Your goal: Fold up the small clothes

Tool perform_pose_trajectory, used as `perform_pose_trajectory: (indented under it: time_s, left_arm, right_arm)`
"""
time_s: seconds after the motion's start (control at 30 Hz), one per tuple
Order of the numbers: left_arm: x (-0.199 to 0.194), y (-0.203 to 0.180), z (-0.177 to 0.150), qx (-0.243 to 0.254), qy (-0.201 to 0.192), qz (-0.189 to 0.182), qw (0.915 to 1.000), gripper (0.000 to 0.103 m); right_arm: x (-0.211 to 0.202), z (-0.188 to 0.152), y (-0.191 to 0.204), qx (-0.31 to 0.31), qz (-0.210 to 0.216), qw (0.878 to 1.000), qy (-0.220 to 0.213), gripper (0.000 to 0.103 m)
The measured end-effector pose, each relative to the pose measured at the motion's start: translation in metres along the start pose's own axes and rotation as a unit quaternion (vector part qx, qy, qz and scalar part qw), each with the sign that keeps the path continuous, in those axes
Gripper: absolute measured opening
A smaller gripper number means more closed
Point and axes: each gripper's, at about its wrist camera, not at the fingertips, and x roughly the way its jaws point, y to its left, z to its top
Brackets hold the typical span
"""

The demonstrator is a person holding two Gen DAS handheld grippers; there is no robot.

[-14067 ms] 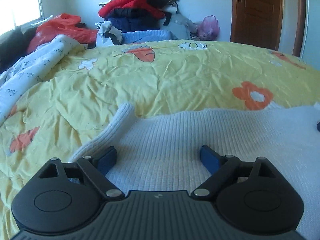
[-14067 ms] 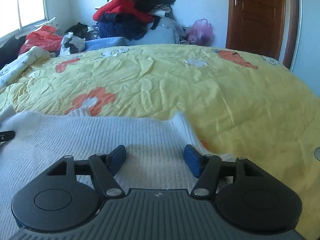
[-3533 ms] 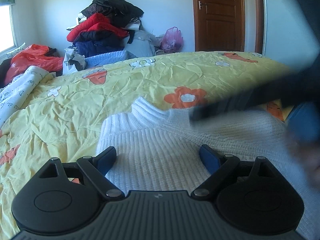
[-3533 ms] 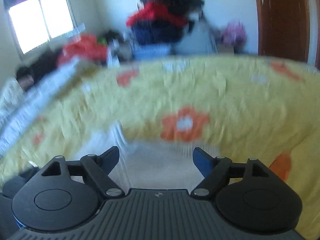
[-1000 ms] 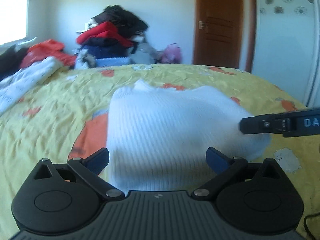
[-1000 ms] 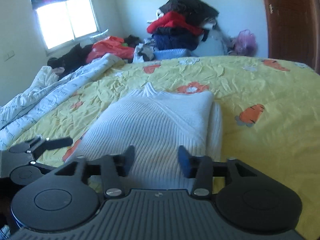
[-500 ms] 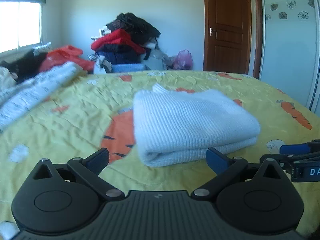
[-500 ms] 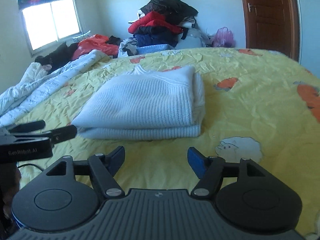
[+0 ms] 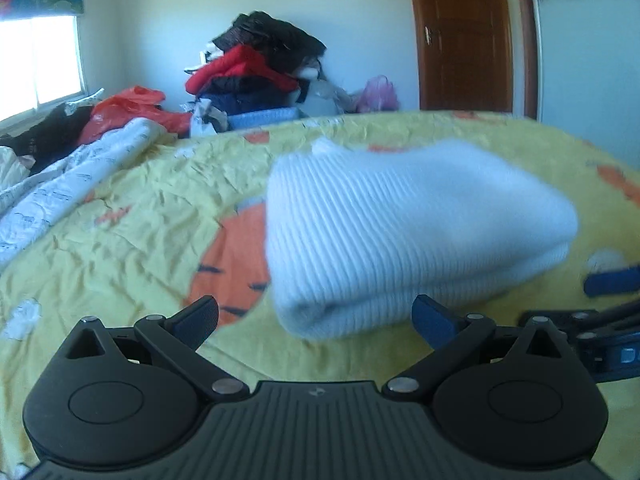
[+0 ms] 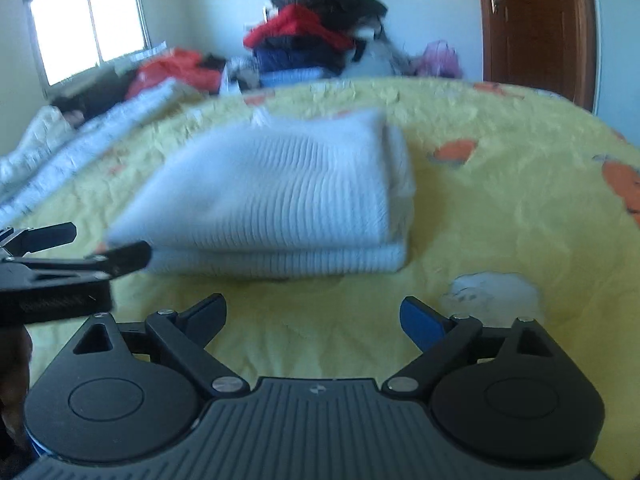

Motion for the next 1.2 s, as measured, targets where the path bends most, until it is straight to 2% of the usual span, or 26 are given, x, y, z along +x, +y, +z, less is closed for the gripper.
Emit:
perform_pose_trajectory:
  time_s: [0.1, 0.2, 0.23, 1.2]
  left_arm:
    - [0.011, 0.000, -0.007, -0.006, 0.017, 0.014, 0.9997, 0.103]
    - [0.026, 0.014, -0.007, -0.040, 0.069, -0.014, 0.9967, 0.103]
    - [0.027, 0.021, -0.009, -0.061, 0.072, -0.025, 0.9953, 0.103]
    - [0.027, 0.022, -0.010, -0.054, 0.071, -0.027, 0.9957, 0.103]
  right_arm:
    - [0.017, -0.004, 0.012, -0.022, -0.022, 1.000, 0.004, 0.096]
    - [0.027, -0.007, 0.019, -0.038, -0.047, 0.998, 0.001, 0.101]
    - [0.029, -0.007, 0.019, -0.040, -0.053, 0.998, -0.001, 0.102]
    - [0.035, -0.009, 0.013, -0.026, -0.078, 0.997, -0.010, 0.102]
